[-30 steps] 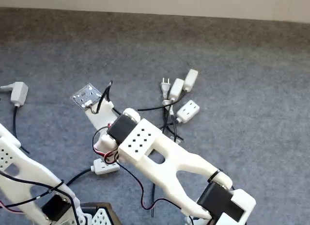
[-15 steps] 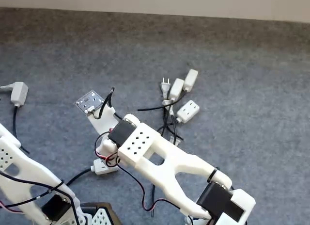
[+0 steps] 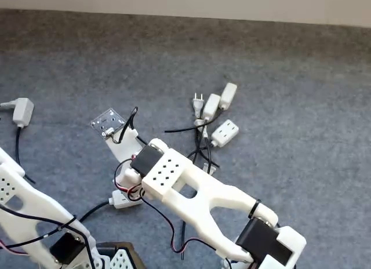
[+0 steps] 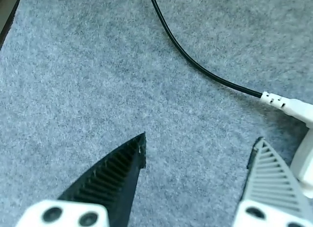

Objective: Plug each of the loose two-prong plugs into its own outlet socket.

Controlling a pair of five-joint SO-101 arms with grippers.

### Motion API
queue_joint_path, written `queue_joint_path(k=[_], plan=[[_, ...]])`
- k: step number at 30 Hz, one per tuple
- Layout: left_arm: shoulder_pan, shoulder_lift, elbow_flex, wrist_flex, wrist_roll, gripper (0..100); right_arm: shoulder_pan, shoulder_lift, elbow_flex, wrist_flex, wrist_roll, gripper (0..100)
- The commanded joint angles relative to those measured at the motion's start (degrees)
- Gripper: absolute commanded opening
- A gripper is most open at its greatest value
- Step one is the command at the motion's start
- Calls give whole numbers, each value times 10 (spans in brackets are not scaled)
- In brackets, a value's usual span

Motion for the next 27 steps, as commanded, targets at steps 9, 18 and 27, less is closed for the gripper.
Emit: queue_joint_path(k=[9,18,27], plan=[[-5,-10,-27,2,-3,333,-7,-29,-2,12,-4,6],[-5,-10,-27,1,-3,333,-7,-28,-2,12,-4,6],[-4,-11,-27,-1,-3,333,-22,-32,-2,18,-5,6]])
